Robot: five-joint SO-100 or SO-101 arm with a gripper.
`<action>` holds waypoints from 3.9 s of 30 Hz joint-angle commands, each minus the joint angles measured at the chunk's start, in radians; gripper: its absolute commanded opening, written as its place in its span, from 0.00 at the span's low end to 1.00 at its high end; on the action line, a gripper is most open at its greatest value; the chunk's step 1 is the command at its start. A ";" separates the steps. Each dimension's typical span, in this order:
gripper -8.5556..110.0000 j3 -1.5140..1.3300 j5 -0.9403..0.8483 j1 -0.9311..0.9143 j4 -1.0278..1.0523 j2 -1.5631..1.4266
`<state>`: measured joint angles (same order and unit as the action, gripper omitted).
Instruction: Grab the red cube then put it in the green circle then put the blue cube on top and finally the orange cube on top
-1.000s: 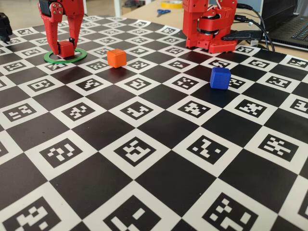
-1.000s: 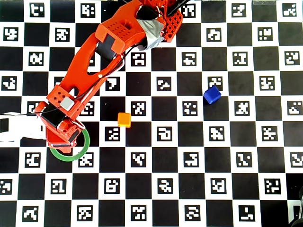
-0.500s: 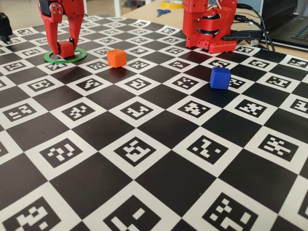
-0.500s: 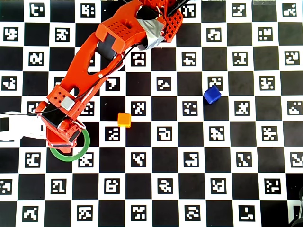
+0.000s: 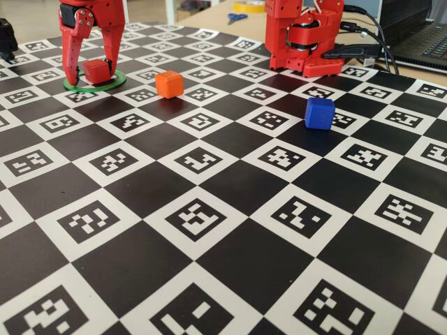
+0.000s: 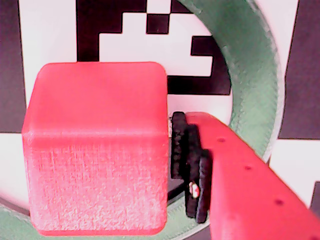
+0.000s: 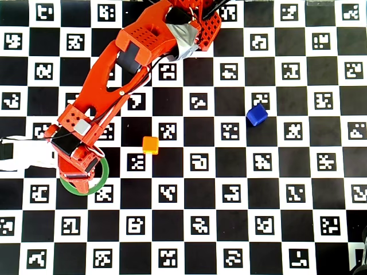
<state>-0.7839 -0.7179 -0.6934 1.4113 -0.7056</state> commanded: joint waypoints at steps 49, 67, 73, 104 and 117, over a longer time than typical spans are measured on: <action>0.48 -0.077 0.187 0.037 0.281 -0.598; 0.45 -0.565 0.161 0.235 0.314 -1.028; 0.45 -0.680 0.173 0.391 0.341 -1.150; 0.45 -0.957 0.712 1.187 0.206 -1.408; 0.44 -1.175 0.839 1.364 0.000 -1.335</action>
<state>-1.9620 0.1028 0.6427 1.4527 -2.0387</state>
